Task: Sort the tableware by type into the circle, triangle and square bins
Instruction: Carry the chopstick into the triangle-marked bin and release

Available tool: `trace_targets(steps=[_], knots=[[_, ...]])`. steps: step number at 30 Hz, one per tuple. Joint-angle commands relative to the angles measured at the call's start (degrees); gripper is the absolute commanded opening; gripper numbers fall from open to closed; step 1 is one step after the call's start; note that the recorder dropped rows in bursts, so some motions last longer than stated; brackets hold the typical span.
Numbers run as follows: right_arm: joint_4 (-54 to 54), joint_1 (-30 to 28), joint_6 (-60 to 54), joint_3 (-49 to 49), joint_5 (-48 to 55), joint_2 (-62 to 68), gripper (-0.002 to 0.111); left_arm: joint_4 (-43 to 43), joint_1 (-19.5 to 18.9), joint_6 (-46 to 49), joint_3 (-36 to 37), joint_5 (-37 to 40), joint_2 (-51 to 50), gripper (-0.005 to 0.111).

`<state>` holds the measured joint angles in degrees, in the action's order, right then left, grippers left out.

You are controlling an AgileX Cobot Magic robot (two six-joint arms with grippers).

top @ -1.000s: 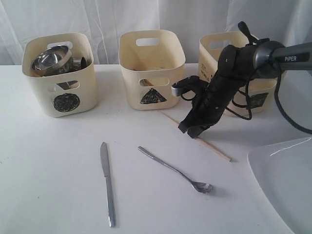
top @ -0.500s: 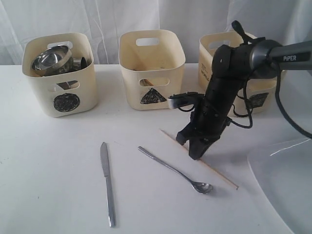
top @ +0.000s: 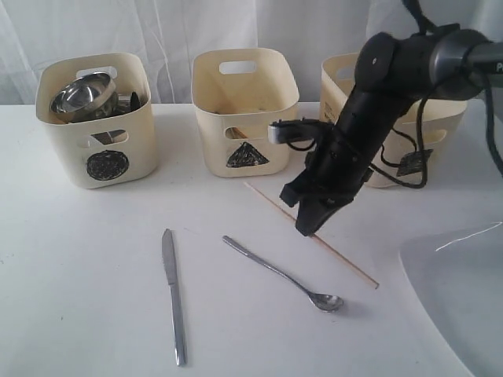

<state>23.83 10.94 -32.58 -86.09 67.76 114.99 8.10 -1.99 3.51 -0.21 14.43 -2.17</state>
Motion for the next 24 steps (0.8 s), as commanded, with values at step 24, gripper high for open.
trace_targets(steps=[24], knots=[[20.57, -0.17, -9.65, -19.27, -60.04, 8.23, 0.0, 0.82, -0.19, -0.02, 0.21, 0.15, -0.08, 0.0]])
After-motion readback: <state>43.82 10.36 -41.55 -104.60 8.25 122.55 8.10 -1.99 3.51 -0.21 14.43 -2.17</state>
